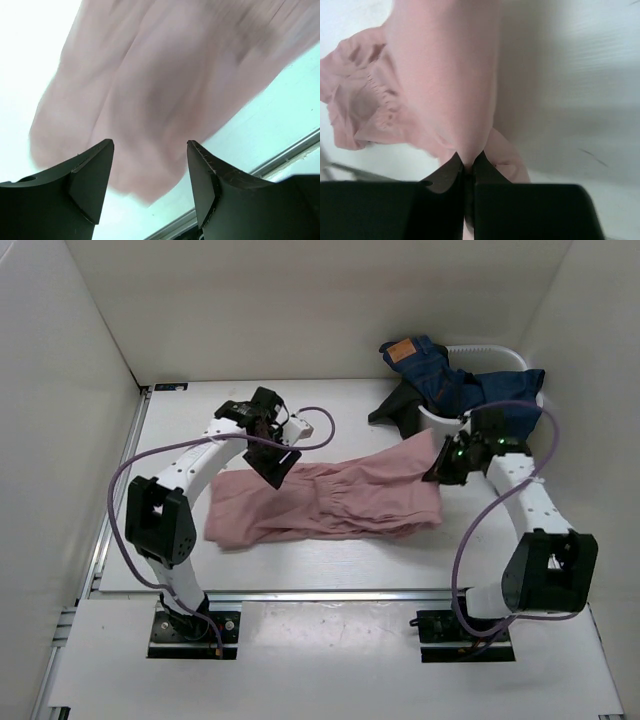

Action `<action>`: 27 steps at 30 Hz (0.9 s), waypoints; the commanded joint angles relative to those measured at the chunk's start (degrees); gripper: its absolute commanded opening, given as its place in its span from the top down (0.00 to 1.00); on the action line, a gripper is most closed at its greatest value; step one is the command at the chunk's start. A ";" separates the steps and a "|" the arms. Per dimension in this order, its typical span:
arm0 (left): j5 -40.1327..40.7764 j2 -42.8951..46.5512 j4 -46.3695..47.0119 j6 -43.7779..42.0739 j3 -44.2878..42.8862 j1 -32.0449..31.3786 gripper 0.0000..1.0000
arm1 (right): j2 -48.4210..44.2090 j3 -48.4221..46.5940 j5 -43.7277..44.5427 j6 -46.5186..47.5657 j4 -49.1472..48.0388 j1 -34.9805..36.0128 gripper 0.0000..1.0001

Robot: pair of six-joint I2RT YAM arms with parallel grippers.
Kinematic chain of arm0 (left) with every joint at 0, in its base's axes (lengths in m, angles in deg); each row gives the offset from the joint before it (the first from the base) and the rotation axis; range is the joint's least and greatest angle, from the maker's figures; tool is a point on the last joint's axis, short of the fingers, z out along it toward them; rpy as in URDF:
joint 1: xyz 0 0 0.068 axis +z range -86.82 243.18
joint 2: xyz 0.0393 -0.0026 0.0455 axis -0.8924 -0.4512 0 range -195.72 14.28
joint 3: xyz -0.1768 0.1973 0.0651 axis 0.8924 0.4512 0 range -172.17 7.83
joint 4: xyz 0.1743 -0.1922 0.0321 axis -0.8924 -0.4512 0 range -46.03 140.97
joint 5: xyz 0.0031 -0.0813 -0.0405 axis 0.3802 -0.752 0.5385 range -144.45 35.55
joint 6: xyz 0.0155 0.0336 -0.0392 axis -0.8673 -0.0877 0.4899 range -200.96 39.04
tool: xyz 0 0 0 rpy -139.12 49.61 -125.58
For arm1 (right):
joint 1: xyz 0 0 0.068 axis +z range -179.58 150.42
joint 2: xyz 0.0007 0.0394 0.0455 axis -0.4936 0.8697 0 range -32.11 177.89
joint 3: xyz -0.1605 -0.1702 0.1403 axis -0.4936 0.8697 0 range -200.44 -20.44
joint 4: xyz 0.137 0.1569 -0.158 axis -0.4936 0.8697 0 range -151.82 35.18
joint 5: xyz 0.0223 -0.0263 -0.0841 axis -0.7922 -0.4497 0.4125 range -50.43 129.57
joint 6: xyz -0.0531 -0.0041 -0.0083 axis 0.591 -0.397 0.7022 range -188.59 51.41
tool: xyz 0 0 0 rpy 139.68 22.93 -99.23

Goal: Fold and stack the trousers
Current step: Fold the trousers

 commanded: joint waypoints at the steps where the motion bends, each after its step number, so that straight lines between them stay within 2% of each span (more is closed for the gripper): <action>1: -1.09 0.75 -2.32 0.09 1.79 1.49 0.28 | -3.49 -14.28 14.15 12.87 26.36 -0.68 1.00; 4: -1.61 -2.76 -1.01 1.24 2.41 1.50 0.29 | -4.11 -23.10 25.21 14.90 35.70 -0.68 1.00; 5: -1.61 -3.82 -1.00 1.76 2.41 1.50 0.29 | -4.11 -28.79 26.82 14.91 37.39 -0.68 1.00; 8: -3.99 -8.64 -1.00 1.76 -1.89 0.98 0.29 | -1.57 -36.64 26.75 14.91 42.05 -0.68 1.00; 10: -4.60 -11.11 -1.00 1.76 -5.65 0.45 0.29 | 1.23 -43.06 25.87 14.38 43.82 2.12 1.00; 12: -4.60 -14.28 -1.00 2.29 -7.95 -0.08 0.29 | 3.79 -47.10 26.65 13.85 46.37 8.33 1.00; 14: -3.90 -17.17 -1.00 2.82 -11.28 -0.08 0.29 | 9.41 -53.08 28.06 11.66 48.82 13.10 1.00; 15: -3.90 -17.97 -1.00 2.82 -12.17 -0.08 0.29 | 13.95 -54.67 28.07 11.05 49.45 17.64 1.00; 17: -6.79 -19.55 -1.00 2.82 -13.93 -0.08 0.30 | 18.89 -58.89 29.46 10.26 50.76 22.15 1.00; 18: -8.02 -20.08 -1.00 2.82 -14.46 -0.08 0.30 | 23.62 -60.12 30.52 9.38 50.77 25.83 1.00; 21: -10.48 -21.49 -1.00 2.82 -14.99 -0.08 0.30 | 32.33 -65.74 30.53 5.86 50.77 30.24 1.00; 24: -10.49 -23.77 -1.00 2.82 -14.99 -0.08 0.33 | 37.97 -71.00 27.37 1.64 46.57 32.02 1.00; 27: -9.27 -24.31 0.22 3.35 -12.63 1.06 0.47 | 38.78 -72.09 27.11 -1.53 39.21 34.38 1.00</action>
